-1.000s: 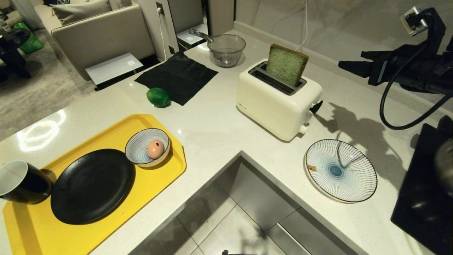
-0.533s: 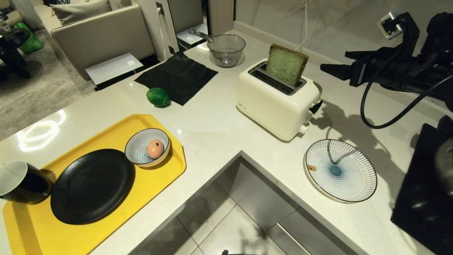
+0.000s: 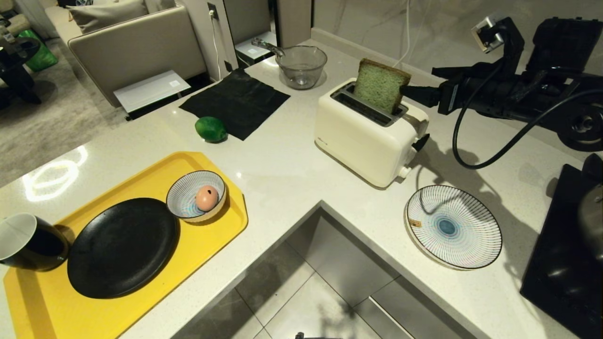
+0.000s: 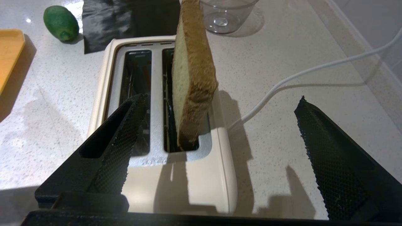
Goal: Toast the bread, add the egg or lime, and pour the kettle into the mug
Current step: Put the baked bread on a plate
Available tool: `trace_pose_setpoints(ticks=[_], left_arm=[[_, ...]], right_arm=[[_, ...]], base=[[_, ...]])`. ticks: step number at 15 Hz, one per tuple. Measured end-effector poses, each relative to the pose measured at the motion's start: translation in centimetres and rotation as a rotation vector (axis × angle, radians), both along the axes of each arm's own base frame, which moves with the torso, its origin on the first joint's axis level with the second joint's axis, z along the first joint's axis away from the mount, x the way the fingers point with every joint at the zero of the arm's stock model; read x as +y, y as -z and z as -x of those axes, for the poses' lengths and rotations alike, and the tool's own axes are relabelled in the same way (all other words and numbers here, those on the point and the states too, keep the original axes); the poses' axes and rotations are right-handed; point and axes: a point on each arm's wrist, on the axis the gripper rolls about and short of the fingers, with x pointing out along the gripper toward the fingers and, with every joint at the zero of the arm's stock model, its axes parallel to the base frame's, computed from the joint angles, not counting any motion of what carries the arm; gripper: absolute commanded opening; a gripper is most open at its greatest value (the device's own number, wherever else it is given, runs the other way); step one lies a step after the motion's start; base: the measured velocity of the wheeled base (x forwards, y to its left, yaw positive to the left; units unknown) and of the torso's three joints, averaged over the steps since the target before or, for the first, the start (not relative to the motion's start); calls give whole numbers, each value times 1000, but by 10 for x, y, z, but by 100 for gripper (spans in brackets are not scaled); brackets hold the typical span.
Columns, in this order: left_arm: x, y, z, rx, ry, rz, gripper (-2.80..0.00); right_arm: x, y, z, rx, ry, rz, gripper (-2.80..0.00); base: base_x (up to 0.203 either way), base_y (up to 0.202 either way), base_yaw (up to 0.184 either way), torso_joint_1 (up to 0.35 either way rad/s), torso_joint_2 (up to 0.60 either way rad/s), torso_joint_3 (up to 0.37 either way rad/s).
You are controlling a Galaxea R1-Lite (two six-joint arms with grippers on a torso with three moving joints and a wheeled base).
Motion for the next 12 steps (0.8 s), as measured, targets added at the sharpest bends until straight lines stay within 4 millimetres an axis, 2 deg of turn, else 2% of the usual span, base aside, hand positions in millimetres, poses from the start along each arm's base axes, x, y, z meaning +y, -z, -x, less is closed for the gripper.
trace_pose_setpoints(ticks=[6,12], left_arm=[[0,0,0,0,0,0,-280],[0,0,0,0,0,0,-280]], right_arm=[[6,3,-14,-6,-11,1,0],[18,-6,-26,-38,-29,-4,0]], base=[[0,0,0,0,0,0],[0,0,0,0,0,0]])
